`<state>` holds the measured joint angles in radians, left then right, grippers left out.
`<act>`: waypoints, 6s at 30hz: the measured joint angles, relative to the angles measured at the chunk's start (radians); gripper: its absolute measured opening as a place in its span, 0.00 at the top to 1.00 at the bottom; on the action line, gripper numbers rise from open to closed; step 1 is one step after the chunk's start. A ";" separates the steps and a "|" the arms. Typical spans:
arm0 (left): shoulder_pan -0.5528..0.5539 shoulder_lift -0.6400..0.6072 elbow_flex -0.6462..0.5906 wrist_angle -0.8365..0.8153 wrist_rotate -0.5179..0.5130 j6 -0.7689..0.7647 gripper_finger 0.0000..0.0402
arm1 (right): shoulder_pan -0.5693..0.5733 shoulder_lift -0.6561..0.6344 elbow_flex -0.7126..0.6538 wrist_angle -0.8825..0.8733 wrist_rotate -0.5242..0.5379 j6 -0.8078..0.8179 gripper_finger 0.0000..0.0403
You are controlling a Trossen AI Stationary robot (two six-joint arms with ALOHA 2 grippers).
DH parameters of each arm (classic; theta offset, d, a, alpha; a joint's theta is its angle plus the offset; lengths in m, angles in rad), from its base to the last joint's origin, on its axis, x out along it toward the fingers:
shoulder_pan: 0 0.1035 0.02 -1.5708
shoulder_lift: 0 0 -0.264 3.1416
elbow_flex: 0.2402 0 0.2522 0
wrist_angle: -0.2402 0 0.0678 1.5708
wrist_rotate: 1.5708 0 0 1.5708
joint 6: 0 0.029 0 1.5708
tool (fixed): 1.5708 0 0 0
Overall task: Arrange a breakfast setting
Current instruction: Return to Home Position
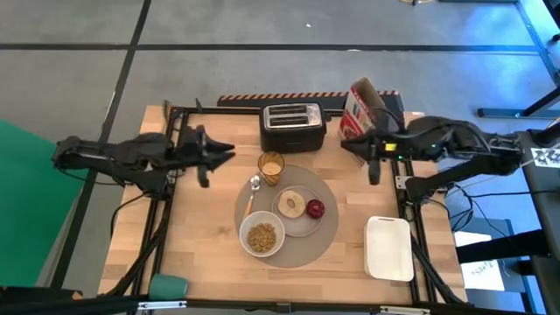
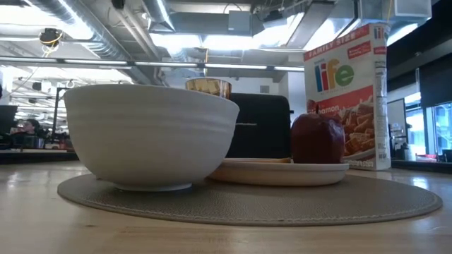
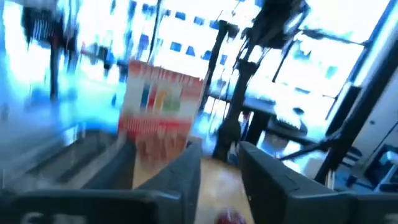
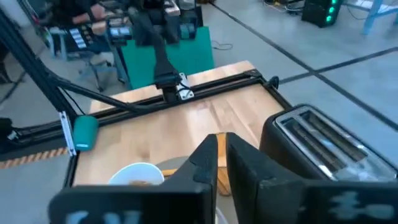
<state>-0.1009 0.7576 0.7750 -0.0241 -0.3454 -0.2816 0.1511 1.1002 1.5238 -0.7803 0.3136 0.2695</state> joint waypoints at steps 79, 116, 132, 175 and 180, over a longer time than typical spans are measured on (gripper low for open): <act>0.000 -0.755 -0.768 0.041 0.309 0.268 1.00 | -0.001 -1.093 -1.516 0.841 -0.071 -0.066 1.00; 0.000 -0.755 -0.768 0.040 0.306 0.267 1.00 | -0.001 -1.093 -1.516 0.835 -0.072 -0.066 1.00; 0.000 -0.755 -0.768 0.040 0.306 0.266 1.00 | -0.001 -1.093 -1.516 0.834 -0.072 -0.066 1.00; 0.000 -0.755 -0.768 0.040 0.306 0.266 1.00 | -0.001 -1.093 -1.516 0.834 -0.072 -0.066 1.00; 0.000 -0.755 -0.768 0.040 0.306 0.266 1.00 | -0.001 -1.093 -1.516 0.834 -0.072 -0.066 1.00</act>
<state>-0.1005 0.0027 0.0074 0.0154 -0.0395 -0.0154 0.1501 0.0071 0.0074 0.0536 0.2420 0.2039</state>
